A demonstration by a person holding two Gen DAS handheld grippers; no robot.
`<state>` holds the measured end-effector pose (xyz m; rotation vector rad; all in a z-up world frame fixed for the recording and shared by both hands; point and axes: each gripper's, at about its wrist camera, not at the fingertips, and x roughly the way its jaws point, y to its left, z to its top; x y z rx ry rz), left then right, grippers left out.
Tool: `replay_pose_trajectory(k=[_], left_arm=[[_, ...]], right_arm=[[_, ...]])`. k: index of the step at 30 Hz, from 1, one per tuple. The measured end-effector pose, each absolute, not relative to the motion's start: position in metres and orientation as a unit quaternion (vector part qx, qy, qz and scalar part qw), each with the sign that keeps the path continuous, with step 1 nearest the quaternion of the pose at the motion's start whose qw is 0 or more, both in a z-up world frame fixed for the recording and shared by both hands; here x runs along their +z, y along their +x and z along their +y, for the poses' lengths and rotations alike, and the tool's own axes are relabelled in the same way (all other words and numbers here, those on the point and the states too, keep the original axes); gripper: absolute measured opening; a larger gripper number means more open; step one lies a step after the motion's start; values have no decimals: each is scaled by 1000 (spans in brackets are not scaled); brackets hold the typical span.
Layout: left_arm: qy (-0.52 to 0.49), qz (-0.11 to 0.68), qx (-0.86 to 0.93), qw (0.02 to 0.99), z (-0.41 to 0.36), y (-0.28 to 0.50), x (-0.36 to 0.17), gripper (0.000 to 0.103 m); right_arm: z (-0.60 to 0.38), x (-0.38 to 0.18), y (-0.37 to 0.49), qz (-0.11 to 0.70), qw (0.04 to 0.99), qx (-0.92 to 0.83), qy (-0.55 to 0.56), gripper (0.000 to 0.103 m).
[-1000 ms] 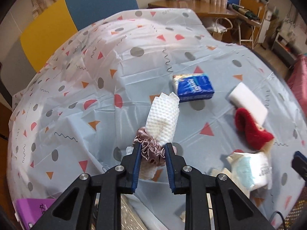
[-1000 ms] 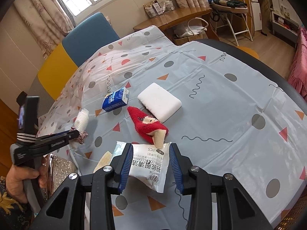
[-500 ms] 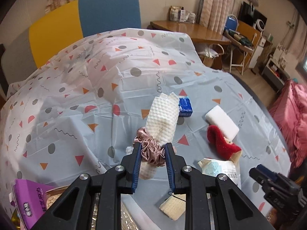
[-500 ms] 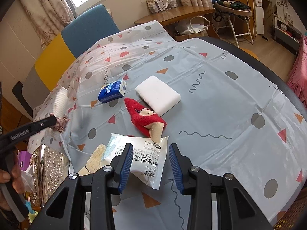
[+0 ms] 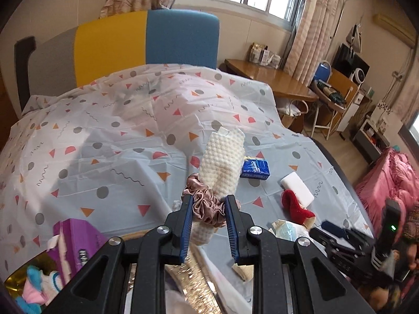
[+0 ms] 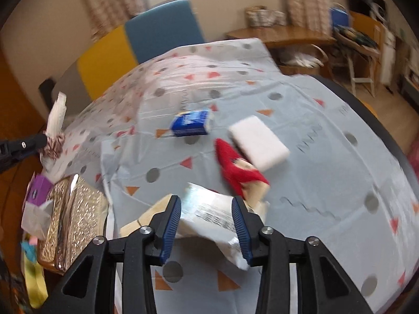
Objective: Organize soft objects
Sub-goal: 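Lift the sponge bundle with the left gripper while the right grasps the blue Tempo tissue pack, then lower the sponge bundle into the gold tray and open the left gripper while the right holds the Tempo pack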
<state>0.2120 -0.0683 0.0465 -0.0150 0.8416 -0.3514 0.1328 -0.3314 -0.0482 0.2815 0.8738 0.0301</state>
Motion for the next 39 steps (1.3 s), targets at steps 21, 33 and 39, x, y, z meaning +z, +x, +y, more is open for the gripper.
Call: replay_pose_trajectory(k=[21,33,39], left_arm=[[-99,367,-183,907,59,148,71,25],[-158,367,-100,911,132,118,56,25],[-184,364,-55,911,168,89,48,25]], right_arm=[[-256,-100,352,542,783,101,-288,73],[-262,-105,357,542,805,94,-224,15],[-259,-112,340,546,809,91,-197,8]])
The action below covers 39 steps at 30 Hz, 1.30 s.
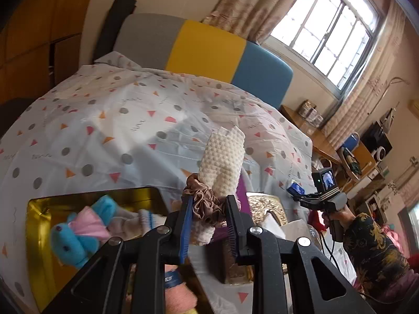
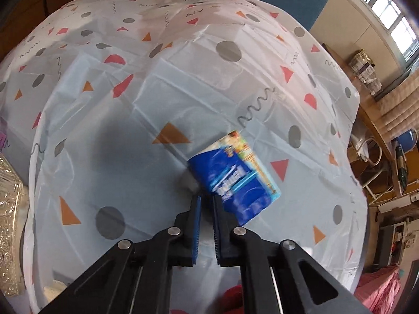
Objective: Organize soft objects
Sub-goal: 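Lower the sponge bundle into the gold tray and open the left gripper while the right holds the Tempo pack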
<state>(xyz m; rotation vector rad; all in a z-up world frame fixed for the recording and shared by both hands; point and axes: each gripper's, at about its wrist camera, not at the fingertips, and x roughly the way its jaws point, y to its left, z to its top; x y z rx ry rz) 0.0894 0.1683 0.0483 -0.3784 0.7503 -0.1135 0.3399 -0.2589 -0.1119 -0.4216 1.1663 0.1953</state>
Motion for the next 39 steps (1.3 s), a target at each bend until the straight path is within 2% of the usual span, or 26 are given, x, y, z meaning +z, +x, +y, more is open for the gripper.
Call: replay_pose_trajectory(k=[1,4,6,8,9,22,28,34,36,37,39], left_arm=[[-185,364,-51,911,173,85,48,25],[-193,364,-33,910,190,75,45,25],[-199,366,-20,909,200,72,41,25],[-205,368,-10,907,207,71,37,25],[-208,369,-5,906,211,70,35,25],[-232,395,14,889,230,74,8,25],[-265,412,43,871,240,86,-20,25],[-288,430,107,849,248,96,-47,27],[-276,427,139,850,247,92,-53,33],[-274,428,152,847,248,89,-57,41],[-265,431,167,846,249,84,-64,46]], right_arm=[[-259,-114,340,554,805,89,-191,10],[-259,-108,339,558,804,94,-181,37],[-261,-100,339,552,806,99,-191,44],[-263,-95,342,544,807,98,-206,60],[-264,-93,345,544,806,98,-210,61],[-261,-125,391,563,777,98,-264,68],[-264,-122,373,555,788,93,-252,56],[-253,-122,343,549,794,82,-247,55],[-249,-123,334,546,796,78,-248,55],[-247,-123,331,546,798,75,-244,55],[-241,-123,323,545,801,67,-237,55]])
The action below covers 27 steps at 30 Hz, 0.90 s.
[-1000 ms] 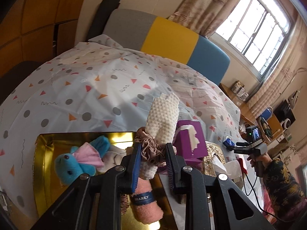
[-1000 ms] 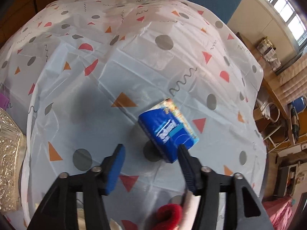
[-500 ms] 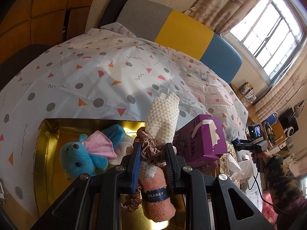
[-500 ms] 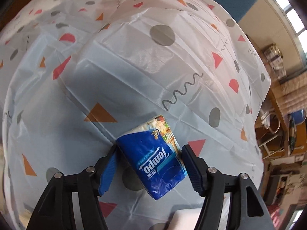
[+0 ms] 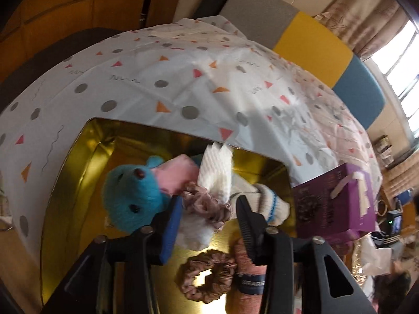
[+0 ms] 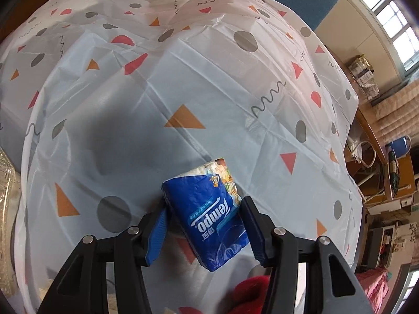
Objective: Organize soft objects
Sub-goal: 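Lower the sponge bundle into the gold tray and open the left gripper while the right holds the Tempo pack, then carry the blue Tempo pack with the right gripper and drop it into the gold tray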
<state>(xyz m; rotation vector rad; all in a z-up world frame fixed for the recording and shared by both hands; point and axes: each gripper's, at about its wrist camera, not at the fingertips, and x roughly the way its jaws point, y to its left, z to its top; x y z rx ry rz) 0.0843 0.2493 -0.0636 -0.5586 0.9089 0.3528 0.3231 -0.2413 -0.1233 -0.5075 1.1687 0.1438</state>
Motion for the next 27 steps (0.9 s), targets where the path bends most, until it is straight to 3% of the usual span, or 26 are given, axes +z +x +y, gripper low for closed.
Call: replay_pose_trajectory(k=[7,12,17,27], left_arm=[[-189,421,173,870,239,62,-63,48],[-163,396,165,889,230,46,-48,59],[-145,382,148,900,220,34,-34,60],[-149,384,120,903,210,21,-29,61]], right_arm=[[-231,-122,315,542,814,33,-205,55],[-232,-117,314,544,824,19,-157,53],[-227,-98,311,539,836,34,-100,38],[-211,-92,304,553,827,64,-79,33]])
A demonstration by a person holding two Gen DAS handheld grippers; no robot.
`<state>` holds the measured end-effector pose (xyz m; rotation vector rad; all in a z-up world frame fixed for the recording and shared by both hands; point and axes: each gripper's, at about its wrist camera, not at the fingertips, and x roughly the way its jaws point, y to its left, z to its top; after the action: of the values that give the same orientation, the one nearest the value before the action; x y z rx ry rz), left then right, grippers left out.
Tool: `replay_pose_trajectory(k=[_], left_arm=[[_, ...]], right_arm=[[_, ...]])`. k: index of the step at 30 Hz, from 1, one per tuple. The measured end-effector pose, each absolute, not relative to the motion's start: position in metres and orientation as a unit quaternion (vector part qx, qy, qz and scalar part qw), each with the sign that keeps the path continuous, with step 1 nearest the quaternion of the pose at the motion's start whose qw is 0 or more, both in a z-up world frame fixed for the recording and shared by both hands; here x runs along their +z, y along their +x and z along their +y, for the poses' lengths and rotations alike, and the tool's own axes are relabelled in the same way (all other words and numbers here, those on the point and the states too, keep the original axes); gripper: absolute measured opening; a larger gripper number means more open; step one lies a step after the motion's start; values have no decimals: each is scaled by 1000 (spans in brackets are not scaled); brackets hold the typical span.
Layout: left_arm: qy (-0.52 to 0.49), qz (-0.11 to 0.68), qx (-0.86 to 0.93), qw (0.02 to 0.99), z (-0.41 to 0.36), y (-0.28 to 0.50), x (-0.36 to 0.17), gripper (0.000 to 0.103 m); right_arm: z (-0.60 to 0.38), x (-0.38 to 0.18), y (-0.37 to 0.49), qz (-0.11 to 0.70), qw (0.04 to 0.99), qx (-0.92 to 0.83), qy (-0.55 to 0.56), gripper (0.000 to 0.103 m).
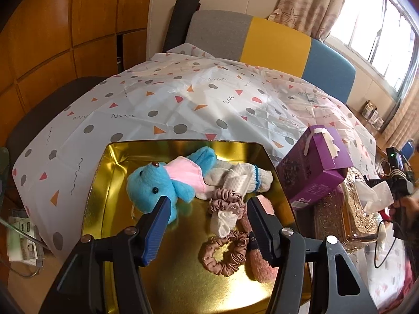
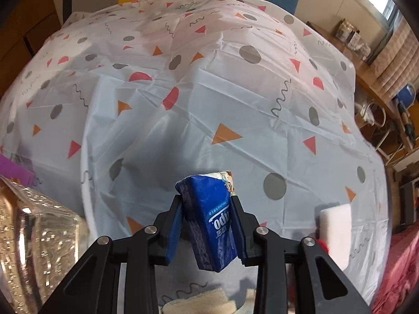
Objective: Organize soft objects
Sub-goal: 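Carry the blue Tempo pack with the right gripper and drop it into the gold tray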
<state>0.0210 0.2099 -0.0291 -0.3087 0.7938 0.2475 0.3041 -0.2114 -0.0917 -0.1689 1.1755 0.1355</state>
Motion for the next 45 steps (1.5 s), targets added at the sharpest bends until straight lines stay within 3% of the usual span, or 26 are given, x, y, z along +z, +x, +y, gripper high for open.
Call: replay_pose_trajectory(k=[8,14,27,35,45], left_arm=[[-144,379,110,908,200,23,-25,61],[-131,380,111,909,195,22,-24,61],[-112,353,151,917,212,-6,-14,64],[-106,331,187,919,236,-30,-13,68],[-141,323,225,908,274,-53,-21,68]], right_arm=[[-244,-62,290,531,840,105,38,32],[-230,-17,276,482,866,131,31,32],[-49,88,228,372,877,303,-36,32],[69,55,147,388,815,420,-89,32],[135,-33,81,487,733,468,-82,33]])
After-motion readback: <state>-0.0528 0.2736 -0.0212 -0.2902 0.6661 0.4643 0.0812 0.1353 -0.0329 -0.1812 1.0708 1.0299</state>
